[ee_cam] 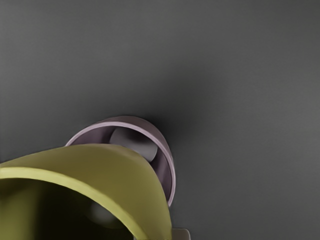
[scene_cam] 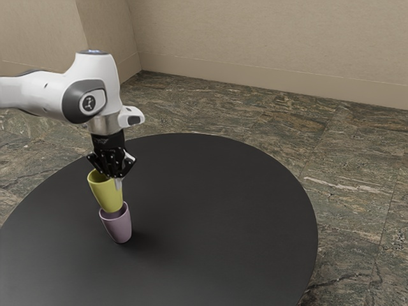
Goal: Place the right cup onto the left cup
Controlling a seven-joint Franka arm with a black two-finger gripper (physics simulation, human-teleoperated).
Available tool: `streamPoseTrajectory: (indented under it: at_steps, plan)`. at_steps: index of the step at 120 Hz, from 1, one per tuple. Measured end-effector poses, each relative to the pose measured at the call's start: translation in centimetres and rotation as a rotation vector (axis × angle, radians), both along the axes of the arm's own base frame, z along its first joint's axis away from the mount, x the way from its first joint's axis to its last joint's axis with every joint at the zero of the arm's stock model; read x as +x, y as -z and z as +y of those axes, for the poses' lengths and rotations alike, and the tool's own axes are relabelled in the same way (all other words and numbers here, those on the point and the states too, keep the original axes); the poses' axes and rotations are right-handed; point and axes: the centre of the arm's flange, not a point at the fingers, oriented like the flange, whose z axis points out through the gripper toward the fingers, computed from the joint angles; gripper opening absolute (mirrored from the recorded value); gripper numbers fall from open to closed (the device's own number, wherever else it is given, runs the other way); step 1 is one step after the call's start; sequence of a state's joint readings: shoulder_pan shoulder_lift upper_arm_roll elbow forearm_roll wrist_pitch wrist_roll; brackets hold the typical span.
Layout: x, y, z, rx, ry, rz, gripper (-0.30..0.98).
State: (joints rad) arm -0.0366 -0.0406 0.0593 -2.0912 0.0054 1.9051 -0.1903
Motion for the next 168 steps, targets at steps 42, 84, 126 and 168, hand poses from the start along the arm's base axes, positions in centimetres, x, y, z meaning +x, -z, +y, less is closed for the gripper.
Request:
streamPoseTrajectory:
  at_steps: [42, 84, 126, 168]
  plan:
    - [0.4, 1.4, 0.1, 0.001, -0.001, 0.021, -0.1]
    - [0.7, 3.3, 0.0, 0.001, -0.001, 0.053, -0.09]
    - [0.9, 1.8, -0.2, -0.007, 0.006, 0.026, 0.49]
    - [3.0, -6.4, -0.2, -0.008, 0.027, -0.052, 0.63]
